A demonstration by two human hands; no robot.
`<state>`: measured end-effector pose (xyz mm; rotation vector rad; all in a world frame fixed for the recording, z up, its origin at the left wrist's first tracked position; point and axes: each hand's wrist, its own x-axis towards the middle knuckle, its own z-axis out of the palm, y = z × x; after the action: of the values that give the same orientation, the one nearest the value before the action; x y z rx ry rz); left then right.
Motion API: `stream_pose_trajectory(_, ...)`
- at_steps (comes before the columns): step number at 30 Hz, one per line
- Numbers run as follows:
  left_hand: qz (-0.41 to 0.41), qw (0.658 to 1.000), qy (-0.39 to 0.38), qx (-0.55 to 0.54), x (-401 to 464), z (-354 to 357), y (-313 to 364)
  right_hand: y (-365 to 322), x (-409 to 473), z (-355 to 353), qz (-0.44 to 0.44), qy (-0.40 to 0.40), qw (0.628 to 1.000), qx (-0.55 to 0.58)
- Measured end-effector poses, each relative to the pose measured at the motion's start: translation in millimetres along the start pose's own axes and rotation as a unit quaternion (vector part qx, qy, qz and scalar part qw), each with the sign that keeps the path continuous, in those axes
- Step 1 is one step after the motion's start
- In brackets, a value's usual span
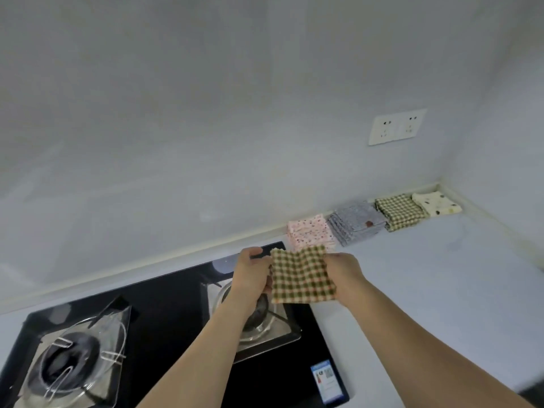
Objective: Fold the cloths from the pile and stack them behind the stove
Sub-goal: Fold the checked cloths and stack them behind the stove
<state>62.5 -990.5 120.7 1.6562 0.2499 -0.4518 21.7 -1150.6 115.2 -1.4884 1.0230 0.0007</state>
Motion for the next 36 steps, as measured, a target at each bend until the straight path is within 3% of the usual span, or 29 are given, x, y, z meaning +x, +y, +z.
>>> stream_pose_trajectory(7, 0.017, 0.999, -0.041, 0.028, 40, 108, 14, -22, 74, -74, 0.005, 0.034, 0.999, 0.019)
stream_pose_trajectory(14, 0.027, 0.999, -0.026, 0.011, 79, 240, 35, -57, 181, -166, -0.001, 0.056, 0.998, 0.015)
stream_pose_trajectory(22, 0.019, 0.998, 0.004, 0.06, 151, 385, 66, -107, 315, -248, -0.015, 0.069, 0.995, -0.067)
stream_pose_trajectory(29, 0.008, 0.993, 0.033, 0.109, 223, 449, 67, -129, 396, -263, -0.048, 0.057, 0.99, -0.117)
stream_pose_trajectory(36, -0.007, 0.966, 0.046, 0.256, 252, 468, 51, -103, 434, -263, -0.021, 0.018, 0.969, -0.246)
